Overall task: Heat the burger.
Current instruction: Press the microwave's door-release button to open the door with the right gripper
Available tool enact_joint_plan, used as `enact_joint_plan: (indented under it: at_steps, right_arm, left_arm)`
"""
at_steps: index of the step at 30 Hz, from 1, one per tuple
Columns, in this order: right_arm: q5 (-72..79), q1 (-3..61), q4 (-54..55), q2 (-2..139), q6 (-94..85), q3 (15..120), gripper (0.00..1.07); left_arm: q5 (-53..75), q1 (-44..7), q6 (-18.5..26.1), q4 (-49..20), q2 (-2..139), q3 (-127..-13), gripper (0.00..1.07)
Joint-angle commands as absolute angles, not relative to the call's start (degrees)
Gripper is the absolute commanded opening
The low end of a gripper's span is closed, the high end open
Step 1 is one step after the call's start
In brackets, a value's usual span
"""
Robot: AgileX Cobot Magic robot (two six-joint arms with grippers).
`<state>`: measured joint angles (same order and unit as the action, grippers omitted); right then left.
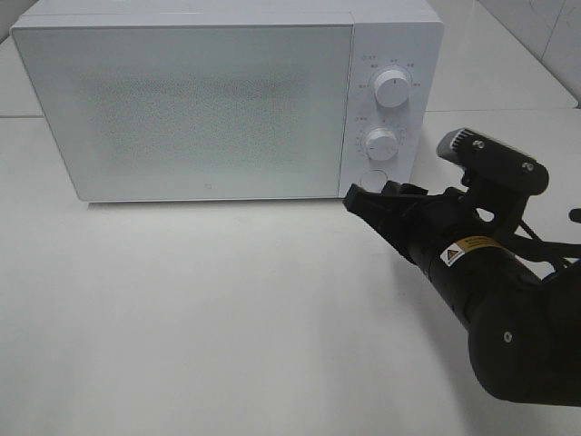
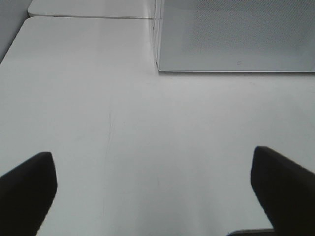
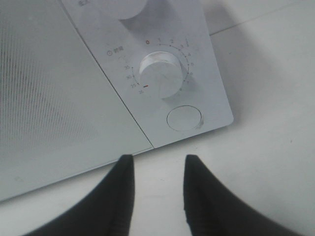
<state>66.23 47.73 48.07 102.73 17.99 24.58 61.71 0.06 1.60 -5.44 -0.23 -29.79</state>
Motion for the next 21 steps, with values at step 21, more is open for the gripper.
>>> enact_joint_plan:
  at_steps: [21]
  right_arm:
    - [61.9, 47.7, 48.0, 102.8, 71.3, 25.0, 0.0]
  left_arm:
    - [61.4, 0.3, 1.6, -5.7, -0.5, -29.6, 1.0]
